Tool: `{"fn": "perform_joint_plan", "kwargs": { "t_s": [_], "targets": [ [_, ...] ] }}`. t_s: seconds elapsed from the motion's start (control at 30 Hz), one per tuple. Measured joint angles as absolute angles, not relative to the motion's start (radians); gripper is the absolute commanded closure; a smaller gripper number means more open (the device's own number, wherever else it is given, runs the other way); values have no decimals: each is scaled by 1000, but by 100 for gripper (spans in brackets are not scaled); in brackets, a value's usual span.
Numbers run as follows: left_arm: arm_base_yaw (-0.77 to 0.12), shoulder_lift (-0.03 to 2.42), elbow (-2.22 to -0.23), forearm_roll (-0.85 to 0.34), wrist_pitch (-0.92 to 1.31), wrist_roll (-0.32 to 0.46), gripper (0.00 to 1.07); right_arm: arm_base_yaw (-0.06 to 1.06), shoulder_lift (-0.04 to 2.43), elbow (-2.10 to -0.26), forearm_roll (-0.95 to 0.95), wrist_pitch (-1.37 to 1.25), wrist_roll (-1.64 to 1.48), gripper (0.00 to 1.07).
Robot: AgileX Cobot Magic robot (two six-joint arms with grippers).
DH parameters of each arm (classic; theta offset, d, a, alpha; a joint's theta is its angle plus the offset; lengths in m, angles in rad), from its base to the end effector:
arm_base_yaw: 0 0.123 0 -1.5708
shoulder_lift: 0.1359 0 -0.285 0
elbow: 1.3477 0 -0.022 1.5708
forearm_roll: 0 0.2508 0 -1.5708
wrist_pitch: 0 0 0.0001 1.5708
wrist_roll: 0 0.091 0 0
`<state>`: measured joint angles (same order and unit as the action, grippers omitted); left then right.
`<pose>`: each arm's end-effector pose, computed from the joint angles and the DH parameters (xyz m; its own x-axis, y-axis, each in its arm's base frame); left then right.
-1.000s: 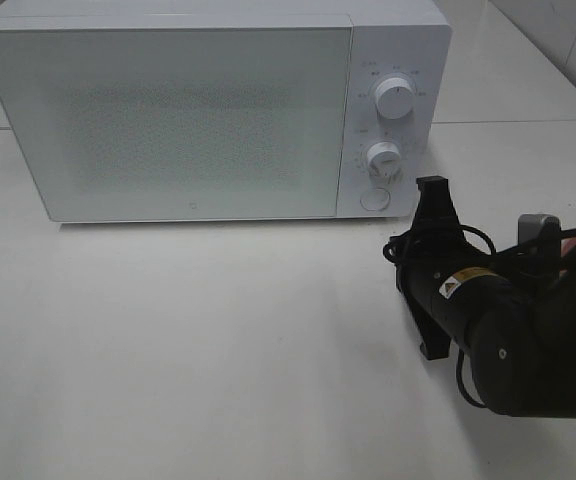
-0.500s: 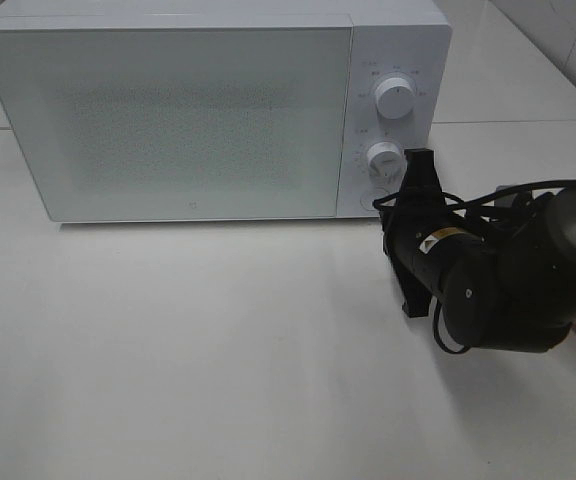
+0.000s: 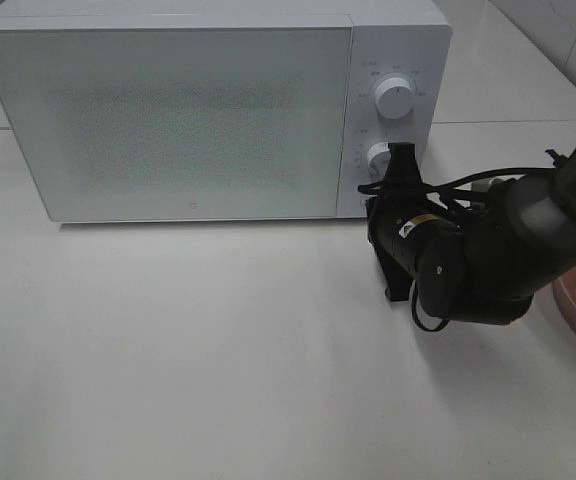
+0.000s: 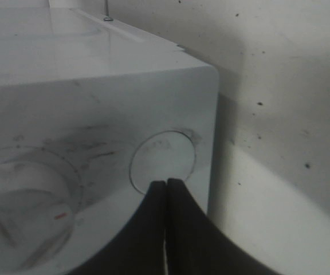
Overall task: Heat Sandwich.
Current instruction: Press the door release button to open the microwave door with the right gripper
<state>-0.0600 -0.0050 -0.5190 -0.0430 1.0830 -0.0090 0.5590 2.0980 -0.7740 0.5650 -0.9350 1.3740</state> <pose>-0.0090 -0.0029 0.2808 -0.4559 -0.0018 -0.8900 0.0804 0.9958 -0.0432 0.3214 0.1548 0.0870 -0.0865 0.9962 -0.0086 0.3363 0.0374 0.9410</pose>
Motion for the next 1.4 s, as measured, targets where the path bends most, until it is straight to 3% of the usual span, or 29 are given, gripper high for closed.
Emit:
{"fn": "perform_joint_plan", "kwargs": {
  "t_s": [1.4],
  "targets": [
    [-60, -5, -519, -43, 1083, -9, 9, 524, 2192, -908, 626, -924, 1312, 107]
  ]
}}
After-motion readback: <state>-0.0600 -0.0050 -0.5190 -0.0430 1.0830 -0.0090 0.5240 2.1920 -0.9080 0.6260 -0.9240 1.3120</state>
